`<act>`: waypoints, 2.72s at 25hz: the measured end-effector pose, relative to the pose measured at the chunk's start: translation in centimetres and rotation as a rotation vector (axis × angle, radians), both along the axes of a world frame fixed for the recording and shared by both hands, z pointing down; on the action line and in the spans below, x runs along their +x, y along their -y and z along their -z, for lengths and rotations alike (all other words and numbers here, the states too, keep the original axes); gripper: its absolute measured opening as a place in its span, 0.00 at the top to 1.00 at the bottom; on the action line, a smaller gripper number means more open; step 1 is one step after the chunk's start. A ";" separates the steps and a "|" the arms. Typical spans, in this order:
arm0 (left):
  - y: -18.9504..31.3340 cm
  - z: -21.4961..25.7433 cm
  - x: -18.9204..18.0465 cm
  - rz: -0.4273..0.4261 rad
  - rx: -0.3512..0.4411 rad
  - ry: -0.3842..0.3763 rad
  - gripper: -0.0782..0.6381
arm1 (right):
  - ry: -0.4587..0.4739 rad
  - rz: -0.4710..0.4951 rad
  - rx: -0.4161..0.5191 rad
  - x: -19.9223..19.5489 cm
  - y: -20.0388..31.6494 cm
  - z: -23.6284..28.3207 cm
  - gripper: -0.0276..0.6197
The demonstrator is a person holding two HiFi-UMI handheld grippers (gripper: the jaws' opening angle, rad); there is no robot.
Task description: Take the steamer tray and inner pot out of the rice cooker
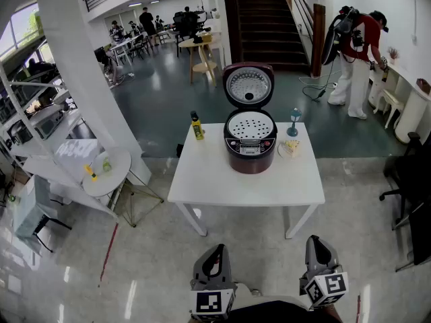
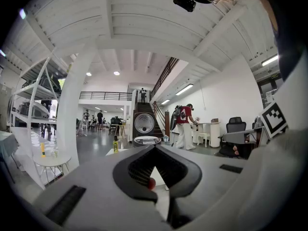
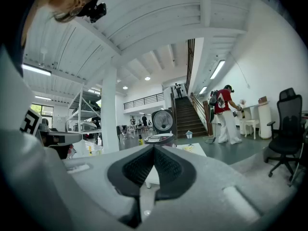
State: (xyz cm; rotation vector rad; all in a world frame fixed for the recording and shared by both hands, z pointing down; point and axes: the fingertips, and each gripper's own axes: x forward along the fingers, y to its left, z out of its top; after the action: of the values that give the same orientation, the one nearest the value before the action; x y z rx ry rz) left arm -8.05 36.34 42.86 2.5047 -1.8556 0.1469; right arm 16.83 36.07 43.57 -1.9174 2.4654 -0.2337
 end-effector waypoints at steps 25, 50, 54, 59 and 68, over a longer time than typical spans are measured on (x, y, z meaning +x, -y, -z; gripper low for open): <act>0.6 0.1 0.7 0.001 -0.021 -0.080 0.89 | 0.011 0.020 0.013 1.3 1.1 -0.2 0.90; 9.7 -0.1 -1.0 0.000 -0.029 -0.153 0.15 | -0.053 0.067 -0.023 0.7 8.9 -2.3 0.45; 13.7 -2.1 -1.7 -0.007 -0.046 -0.106 0.16 | -0.049 0.054 -0.014 0.2 13.0 -2.2 0.45; 20.5 -1.4 -2.4 -0.029 -0.024 -0.102 0.15 | -0.032 0.049 -0.010 -0.7 19.0 -2.0 0.45; 33.1 -1.4 -3.8 -0.050 -0.091 -0.066 0.16 | -0.049 0.014 -0.050 -2.5 30.9 -1.5 0.45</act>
State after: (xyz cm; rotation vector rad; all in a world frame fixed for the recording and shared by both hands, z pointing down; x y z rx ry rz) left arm -11.81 3.22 44.23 2.4647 -1.7227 0.1442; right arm 14.36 5.13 45.05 -1.9484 2.5292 -0.2539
